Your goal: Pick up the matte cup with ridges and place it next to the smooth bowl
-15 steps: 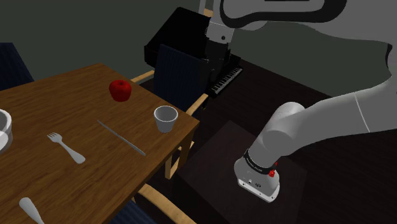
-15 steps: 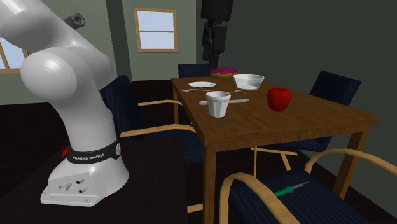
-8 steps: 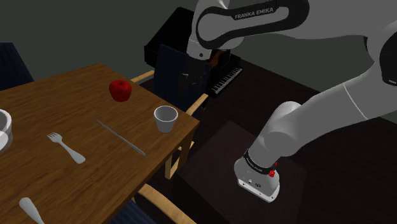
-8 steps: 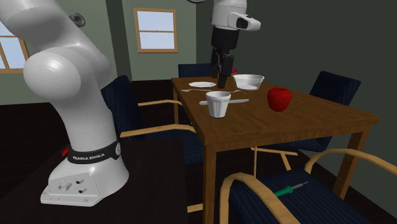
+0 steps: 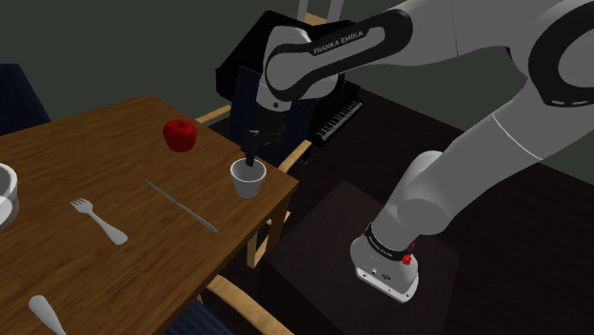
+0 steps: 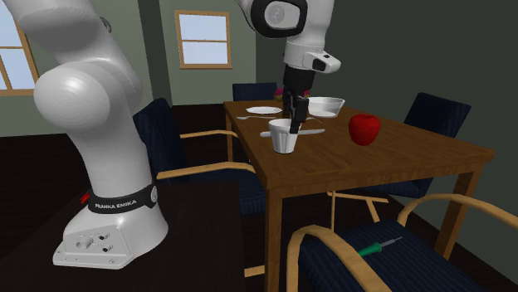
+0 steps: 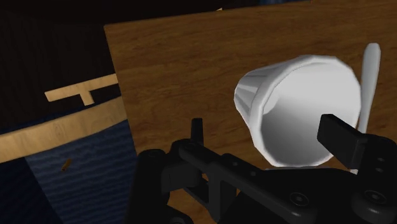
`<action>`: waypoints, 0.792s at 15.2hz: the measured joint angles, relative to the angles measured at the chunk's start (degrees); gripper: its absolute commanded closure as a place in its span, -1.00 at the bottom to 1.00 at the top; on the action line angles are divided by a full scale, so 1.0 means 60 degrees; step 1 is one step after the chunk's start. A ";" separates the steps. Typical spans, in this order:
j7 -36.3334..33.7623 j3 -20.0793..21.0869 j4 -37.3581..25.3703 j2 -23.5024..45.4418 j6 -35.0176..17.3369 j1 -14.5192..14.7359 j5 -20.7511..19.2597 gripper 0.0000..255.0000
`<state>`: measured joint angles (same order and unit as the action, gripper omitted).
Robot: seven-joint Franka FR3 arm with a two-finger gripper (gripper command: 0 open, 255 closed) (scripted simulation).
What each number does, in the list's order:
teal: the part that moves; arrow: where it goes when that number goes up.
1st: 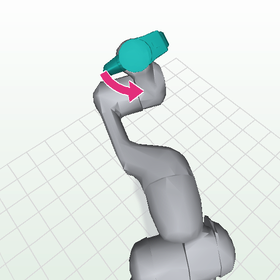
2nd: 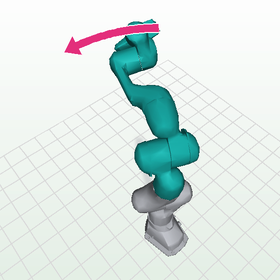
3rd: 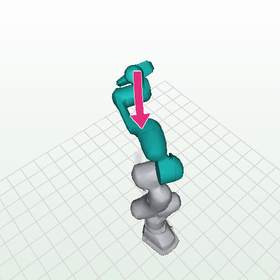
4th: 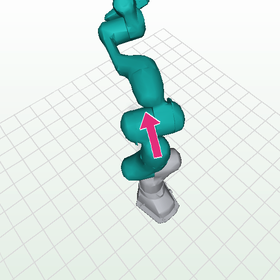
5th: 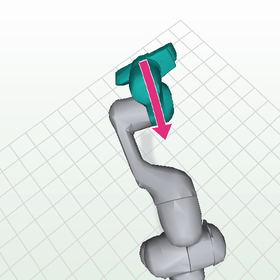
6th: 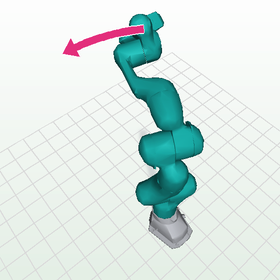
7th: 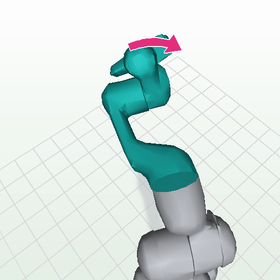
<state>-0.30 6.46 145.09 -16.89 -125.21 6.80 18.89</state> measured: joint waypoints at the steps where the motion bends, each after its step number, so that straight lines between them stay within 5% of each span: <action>1: 0.0036 0.0009 0.0066 0.0087 -0.0151 0.0012 0.0034 -1.00; 11: 0.0094 0.0124 0.0335 0.0482 -0.0842 0.0123 0.0217 -1.00; 12: 0.0094 0.0124 0.0335 0.0482 -0.0842 0.0123 0.0217 1.00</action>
<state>0.26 7.21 147.11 -14.00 -130.26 7.54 20.20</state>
